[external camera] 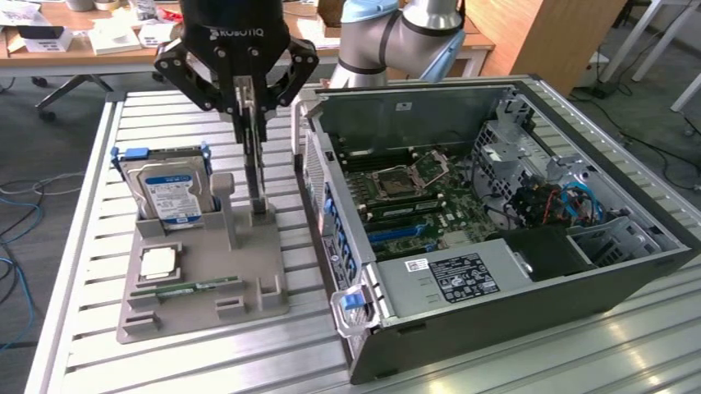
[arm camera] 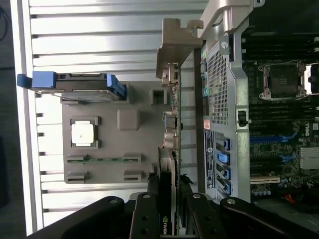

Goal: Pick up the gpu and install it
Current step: 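Pick up the gpu and move the gpu toward the slot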

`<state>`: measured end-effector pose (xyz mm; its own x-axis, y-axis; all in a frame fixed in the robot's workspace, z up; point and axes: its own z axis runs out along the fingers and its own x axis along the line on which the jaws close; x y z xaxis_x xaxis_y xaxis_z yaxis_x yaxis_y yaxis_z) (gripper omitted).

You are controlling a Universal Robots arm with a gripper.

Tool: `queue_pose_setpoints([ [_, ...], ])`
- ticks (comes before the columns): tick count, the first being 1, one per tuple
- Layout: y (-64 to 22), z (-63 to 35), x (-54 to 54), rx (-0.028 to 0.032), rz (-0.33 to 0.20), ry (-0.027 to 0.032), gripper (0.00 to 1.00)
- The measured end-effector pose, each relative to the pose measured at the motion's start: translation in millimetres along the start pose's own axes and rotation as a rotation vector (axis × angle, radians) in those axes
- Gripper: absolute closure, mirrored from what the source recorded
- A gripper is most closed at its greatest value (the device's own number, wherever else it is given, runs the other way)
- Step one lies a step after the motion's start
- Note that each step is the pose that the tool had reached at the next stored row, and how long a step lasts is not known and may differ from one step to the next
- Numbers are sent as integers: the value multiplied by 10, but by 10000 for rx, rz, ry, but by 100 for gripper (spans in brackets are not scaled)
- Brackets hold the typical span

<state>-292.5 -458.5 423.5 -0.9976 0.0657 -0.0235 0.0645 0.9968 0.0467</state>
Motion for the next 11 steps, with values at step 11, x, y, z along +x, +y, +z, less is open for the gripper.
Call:
queue_pose_setpoints([
  [11,10,-218,-5,-2,-14,0,73],
])
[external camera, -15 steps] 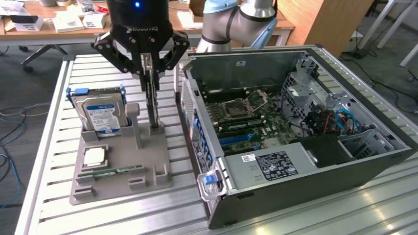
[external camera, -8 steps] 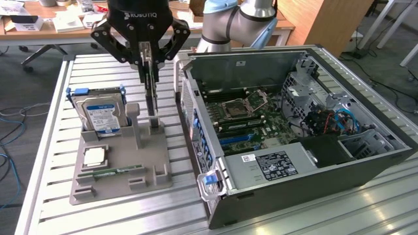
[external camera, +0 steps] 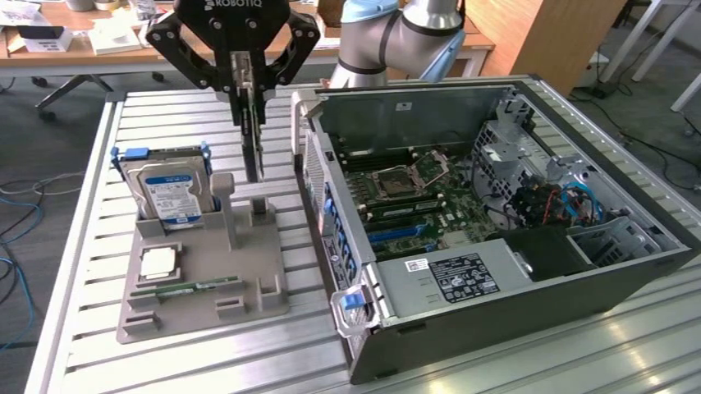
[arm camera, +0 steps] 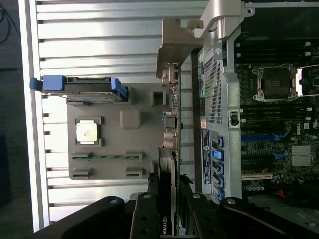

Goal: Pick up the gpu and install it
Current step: 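Pick up the gpu and move the gpu toward the slot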

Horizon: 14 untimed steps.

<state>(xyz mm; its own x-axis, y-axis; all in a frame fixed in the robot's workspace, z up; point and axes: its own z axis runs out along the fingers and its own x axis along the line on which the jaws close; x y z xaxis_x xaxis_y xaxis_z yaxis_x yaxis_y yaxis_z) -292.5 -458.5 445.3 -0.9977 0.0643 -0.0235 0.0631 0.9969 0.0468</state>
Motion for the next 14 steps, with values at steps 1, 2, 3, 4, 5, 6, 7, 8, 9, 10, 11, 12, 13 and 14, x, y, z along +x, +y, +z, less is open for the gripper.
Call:
queue_pose_setpoints([
  [1,0,0,0,0,0,1,73],
  [2,0,0,0,0,0,0,73],
  [3,0,0,0,0,0,0,73],
  [4,0,-1,0,1,0,1,73],
  [5,0,-1,0,1,0,1,73],
  [6,0,-1,0,1,0,2,73],
  [7,0,-1,0,1,0,1,73],
  [8,0,-1,0,2,-1,1,73],
  [9,0,-1,-1,1,-1,1,73],
  [10,0,-2,-6,2,-2,2,73],
  [11,1,-2,-15,2,-3,2,73],
  [12,1,-1,-24,2,-2,2,73],
  [13,2,0,-37,2,-1,2,73],
  [14,3,0,-54,1,-1,2,73],
])
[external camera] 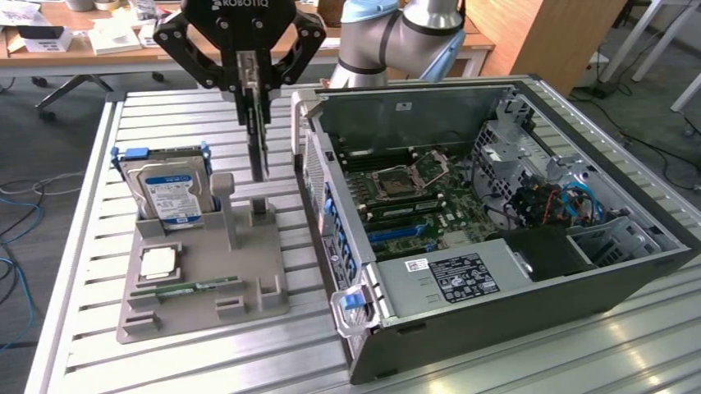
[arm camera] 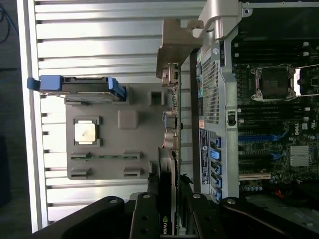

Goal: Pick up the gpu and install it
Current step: 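Pick up the gpu and move the gpu toward the slot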

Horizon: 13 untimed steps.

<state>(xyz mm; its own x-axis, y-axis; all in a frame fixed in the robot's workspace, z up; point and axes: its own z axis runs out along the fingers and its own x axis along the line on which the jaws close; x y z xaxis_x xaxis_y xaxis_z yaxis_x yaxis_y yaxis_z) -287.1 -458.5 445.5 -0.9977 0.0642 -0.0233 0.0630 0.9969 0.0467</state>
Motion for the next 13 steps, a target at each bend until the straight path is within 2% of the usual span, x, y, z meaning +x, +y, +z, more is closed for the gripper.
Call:
queue_pose_setpoints([
  [13,15,6,-205,-1,0,-1,73],
])
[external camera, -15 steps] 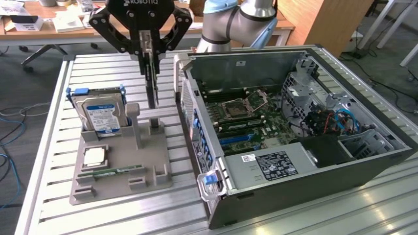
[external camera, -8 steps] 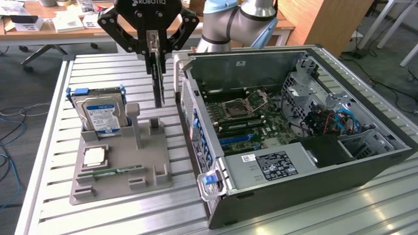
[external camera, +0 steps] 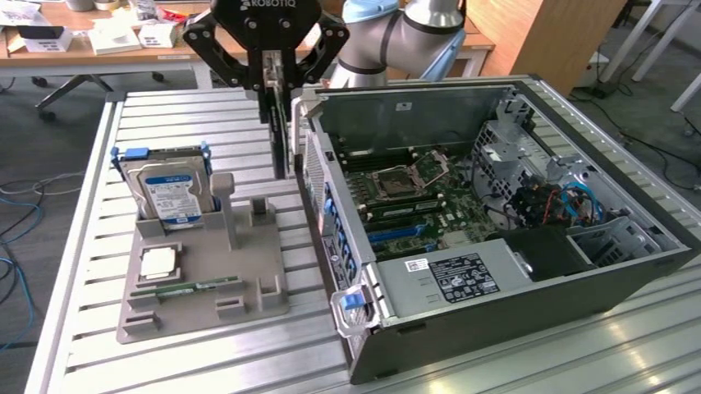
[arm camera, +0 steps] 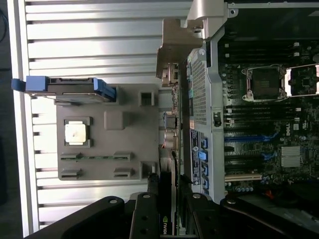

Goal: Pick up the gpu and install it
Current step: 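Pick up the gpu and move the gpu toward the slot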

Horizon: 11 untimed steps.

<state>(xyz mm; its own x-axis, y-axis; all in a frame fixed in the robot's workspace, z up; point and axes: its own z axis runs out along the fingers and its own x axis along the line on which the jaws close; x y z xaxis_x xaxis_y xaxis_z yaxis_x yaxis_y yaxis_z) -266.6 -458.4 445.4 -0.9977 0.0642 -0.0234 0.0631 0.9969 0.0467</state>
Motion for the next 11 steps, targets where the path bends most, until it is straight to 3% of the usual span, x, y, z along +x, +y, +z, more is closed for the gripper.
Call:
queue_pose_setpoints([
  [11,15,6,-220,0,0,0,73],
])
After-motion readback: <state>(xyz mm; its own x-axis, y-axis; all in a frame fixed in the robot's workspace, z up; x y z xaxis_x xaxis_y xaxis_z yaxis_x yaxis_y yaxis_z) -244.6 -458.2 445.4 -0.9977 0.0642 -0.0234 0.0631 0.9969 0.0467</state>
